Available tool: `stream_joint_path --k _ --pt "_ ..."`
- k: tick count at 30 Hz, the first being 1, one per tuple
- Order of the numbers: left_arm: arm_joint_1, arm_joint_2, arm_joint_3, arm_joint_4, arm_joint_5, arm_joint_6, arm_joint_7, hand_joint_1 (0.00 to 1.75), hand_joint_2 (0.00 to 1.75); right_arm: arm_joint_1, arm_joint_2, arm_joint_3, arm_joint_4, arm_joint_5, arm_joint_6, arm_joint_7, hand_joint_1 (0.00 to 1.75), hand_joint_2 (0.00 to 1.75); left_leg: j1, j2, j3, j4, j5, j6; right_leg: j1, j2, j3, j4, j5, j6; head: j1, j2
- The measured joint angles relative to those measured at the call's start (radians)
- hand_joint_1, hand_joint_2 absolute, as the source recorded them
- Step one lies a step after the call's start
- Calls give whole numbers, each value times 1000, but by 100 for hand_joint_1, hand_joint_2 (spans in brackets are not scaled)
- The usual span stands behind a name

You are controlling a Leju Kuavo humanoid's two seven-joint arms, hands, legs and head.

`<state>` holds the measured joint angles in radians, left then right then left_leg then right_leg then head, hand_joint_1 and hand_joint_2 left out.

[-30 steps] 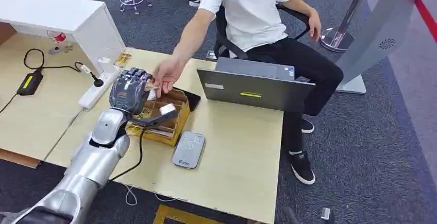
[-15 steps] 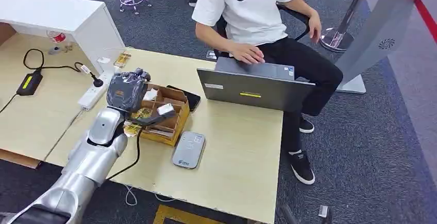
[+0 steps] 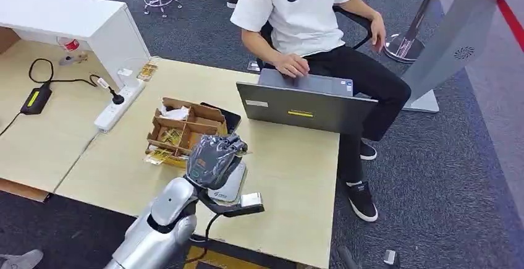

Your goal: Pass the card to the sensor for recognition and then transmit it.

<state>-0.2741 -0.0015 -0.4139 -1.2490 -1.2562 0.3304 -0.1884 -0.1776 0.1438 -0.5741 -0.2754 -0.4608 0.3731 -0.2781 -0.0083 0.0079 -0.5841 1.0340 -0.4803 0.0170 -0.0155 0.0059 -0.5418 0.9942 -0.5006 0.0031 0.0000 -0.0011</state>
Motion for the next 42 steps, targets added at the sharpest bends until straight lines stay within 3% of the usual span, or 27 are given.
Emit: stream_joint_path --k 6,16,30,42 --pt "9 -16 -24 22 27 -38 10 175 175 1 0 3 0 1 -2 5 0 175 0 0 0 0 0 0 0 0 0 1 0 0 0 0" --pt "-9 -49 -25 187 22 -70 41 175 175 -1 0 8 0 10 -4 21 0 175 0 0 0 0 0 0 0 0 0 0 0 0 0 0" --pt "-41 -60 -25 349 10 -70 54 175 175 -5 3 31 0 13 -6 32 0 175 0 0 0 0 0 0 0 0 0 1 0 0 0 0" --pt "-70 -52 -21 363 6 10 63 175 175 -5 3 33 0 10 -7 36 0 175 0 0 0 0 1 0 0 0 0 1 0 0 0 0"
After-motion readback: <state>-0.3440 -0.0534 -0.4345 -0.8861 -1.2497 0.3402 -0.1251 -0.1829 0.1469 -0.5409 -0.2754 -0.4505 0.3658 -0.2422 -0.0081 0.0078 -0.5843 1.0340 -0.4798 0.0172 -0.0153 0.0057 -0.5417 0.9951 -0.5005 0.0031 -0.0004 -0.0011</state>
